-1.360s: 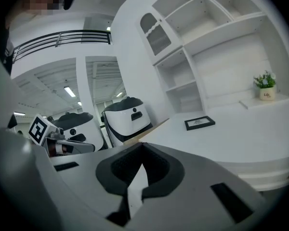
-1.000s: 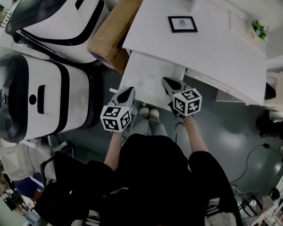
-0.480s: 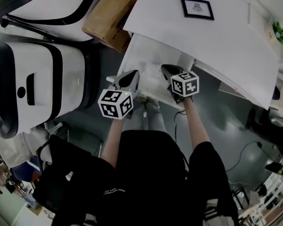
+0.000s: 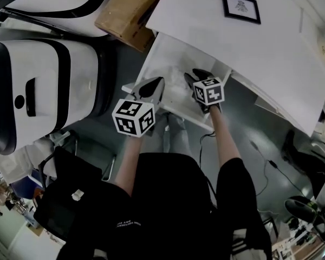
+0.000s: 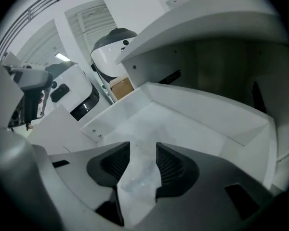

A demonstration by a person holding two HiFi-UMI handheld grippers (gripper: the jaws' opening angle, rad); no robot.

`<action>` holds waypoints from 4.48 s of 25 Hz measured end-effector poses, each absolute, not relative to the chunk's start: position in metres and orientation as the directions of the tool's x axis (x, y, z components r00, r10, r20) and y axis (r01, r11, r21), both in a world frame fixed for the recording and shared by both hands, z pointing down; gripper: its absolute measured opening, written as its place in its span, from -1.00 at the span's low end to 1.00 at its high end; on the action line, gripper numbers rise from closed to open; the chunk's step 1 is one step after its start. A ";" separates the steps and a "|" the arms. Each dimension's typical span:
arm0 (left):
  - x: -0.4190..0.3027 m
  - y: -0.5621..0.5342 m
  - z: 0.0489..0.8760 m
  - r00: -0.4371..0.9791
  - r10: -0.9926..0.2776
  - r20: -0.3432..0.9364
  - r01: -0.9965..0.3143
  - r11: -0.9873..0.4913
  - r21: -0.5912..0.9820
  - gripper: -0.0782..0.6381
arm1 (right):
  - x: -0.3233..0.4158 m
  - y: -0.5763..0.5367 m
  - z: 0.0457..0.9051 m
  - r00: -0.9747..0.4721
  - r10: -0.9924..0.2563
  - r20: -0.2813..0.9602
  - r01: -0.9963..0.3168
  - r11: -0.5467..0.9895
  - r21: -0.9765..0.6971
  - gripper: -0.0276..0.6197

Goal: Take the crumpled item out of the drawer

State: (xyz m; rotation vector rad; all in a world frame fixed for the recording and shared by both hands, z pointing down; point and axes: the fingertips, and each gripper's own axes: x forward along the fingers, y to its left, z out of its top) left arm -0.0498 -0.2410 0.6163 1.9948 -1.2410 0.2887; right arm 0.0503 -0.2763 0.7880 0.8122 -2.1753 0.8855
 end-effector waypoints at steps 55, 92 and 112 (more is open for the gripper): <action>-0.055 -0.233 0.572 0.532 -0.687 0.495 -0.837 -0.339 0.429 -0.79 | 0.067 -0.256 0.685 -0.652 -0.387 0.652 -0.707 0.622 -0.338 -0.78; -0.066 -0.223 0.442 0.573 -0.791 0.216 -0.814 -0.518 0.263 -0.79 | 0.121 -0.241 0.455 -0.585 -0.801 0.128 -0.776 0.506 -0.377 -0.78; -0.083 -0.230 0.398 0.533 -0.838 0.122 -0.843 -0.512 0.167 -0.79 | 0.152 -0.239 0.392 -0.454 -0.891 -0.029 -0.848 0.441 -0.293 -0.78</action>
